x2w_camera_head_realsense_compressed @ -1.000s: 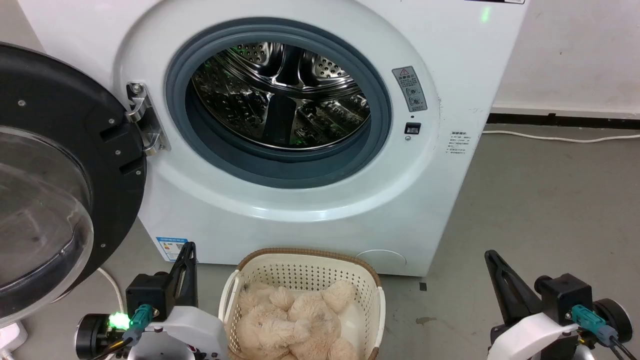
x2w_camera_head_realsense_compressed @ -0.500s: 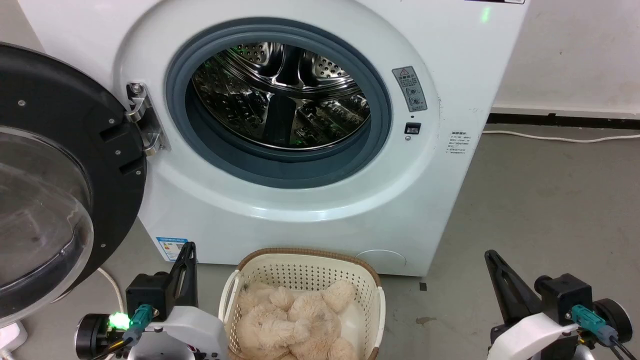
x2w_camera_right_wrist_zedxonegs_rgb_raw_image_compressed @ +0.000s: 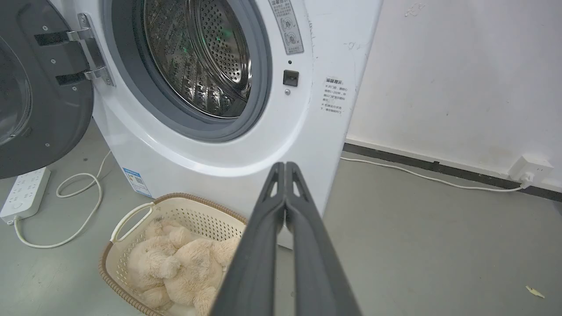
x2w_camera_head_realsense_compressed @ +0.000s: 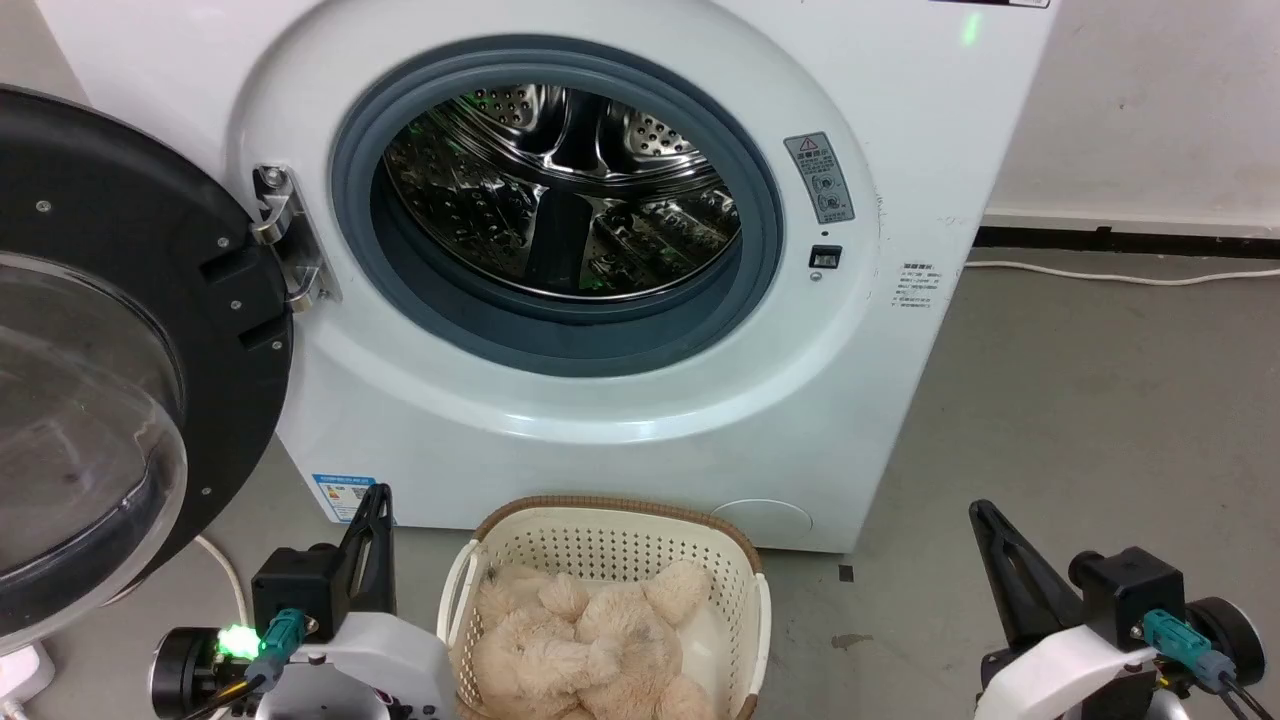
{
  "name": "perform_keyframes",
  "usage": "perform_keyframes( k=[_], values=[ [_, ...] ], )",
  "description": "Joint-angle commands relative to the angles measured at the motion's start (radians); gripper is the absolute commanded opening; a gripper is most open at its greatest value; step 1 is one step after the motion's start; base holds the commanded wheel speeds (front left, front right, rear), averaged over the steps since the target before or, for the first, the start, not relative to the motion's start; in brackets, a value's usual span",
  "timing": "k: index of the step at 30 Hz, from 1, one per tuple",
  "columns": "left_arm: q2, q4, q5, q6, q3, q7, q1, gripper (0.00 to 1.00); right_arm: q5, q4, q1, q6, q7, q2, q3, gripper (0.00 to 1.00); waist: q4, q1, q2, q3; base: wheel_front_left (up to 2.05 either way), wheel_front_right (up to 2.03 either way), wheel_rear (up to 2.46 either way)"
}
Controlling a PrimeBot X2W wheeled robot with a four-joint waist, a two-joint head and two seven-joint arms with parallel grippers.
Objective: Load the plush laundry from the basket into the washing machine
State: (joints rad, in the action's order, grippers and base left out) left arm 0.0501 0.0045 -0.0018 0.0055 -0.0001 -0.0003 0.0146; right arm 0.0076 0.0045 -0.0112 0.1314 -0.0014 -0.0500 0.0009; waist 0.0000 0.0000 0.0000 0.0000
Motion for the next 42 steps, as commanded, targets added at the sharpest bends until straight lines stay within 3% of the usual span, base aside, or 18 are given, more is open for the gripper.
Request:
perform_keyframes(
  k=[1,3,4,26,42],
  values=[
    [0.0,-0.005,0.002,-0.005,0.0,0.0,-0.015,0.0,-0.008,-0.005,0.011,-0.001,0.001,0.0,-0.001,0.0,0.0,0.0,0.0,0.0,0.0,0.0,0.0],
    [0.0,-0.005,0.002,-0.005,0.0,0.0,-0.015,0.0,-0.008,-0.005,0.011,-0.001,0.001,0.0,-0.001,0.0,0.0,0.0,0.0,0.0,0.0,0.0,0.0],
    [0.0,0.0,-0.001,0.0,0.0,0.0,0.0,1.0,0.001,0.0,-0.001,0.0,0.0,0.0,0.0,1.0,0.0,0.0,0.0,0.0,0.0,0.0,0.0],
    [0.001,0.031,-0.068,-0.003,-0.029,-0.045,-0.003,1.0,0.068,0.007,-0.019,0.0,-0.045,0.0,0.007,1.0,-0.008,0.0,0.0,0.021,0.0,0.0,0.0],
    [0.018,0.157,-0.14,-0.035,-0.062,-0.035,0.096,1.0,0.12,-0.005,0.007,0.0,-0.078,0.0,0.007,1.0,-0.038,0.0,0.0,0.116,0.0,0.0,0.0]
  ],
)
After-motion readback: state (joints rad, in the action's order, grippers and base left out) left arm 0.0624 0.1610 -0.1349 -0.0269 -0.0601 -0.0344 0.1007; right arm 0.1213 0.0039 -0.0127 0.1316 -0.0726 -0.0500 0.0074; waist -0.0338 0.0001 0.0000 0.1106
